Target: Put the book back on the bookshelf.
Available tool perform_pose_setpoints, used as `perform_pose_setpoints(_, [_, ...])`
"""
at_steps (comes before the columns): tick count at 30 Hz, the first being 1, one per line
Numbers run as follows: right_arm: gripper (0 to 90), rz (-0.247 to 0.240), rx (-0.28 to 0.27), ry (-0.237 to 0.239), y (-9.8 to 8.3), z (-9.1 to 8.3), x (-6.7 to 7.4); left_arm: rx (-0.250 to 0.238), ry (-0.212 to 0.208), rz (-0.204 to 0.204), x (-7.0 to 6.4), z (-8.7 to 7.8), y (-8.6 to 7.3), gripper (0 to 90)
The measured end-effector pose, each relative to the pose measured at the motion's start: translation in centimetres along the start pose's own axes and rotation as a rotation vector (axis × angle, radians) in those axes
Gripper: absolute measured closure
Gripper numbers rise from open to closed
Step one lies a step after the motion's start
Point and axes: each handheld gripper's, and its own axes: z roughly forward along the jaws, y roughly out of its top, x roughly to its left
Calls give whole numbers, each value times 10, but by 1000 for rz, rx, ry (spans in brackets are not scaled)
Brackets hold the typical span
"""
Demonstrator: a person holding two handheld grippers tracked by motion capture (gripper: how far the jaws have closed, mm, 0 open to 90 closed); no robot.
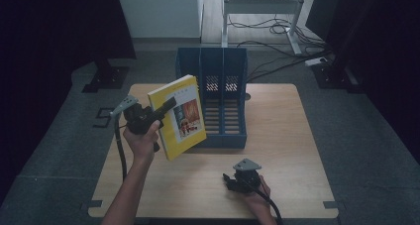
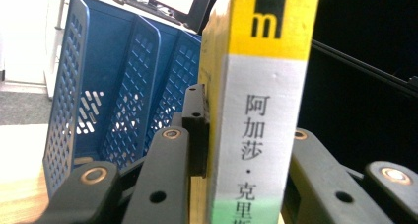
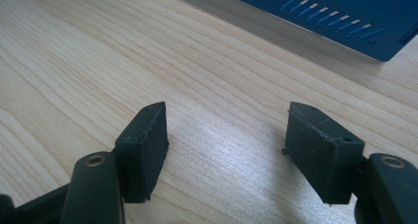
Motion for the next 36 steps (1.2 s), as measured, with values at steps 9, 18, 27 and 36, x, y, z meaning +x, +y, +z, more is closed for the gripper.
perform_pose_setpoints(9, [323, 0, 0, 0, 0, 0, 0, -11, 12, 4, 2, 3, 5, 744])
perform_pose_setpoints(18, [323, 0, 0, 0, 0, 0, 0, -16, 31, 7, 4, 6, 8, 744])
perform_pose_setpoints(27, [322, -1, 0, 0, 0, 0, 0, -7, 48, 8, 7, 12, 11, 744])
perform_pose_setpoints(36, [322, 0, -2, -1, 0, 0, 0, -12, 80, 12, 13, 17, 16, 745])
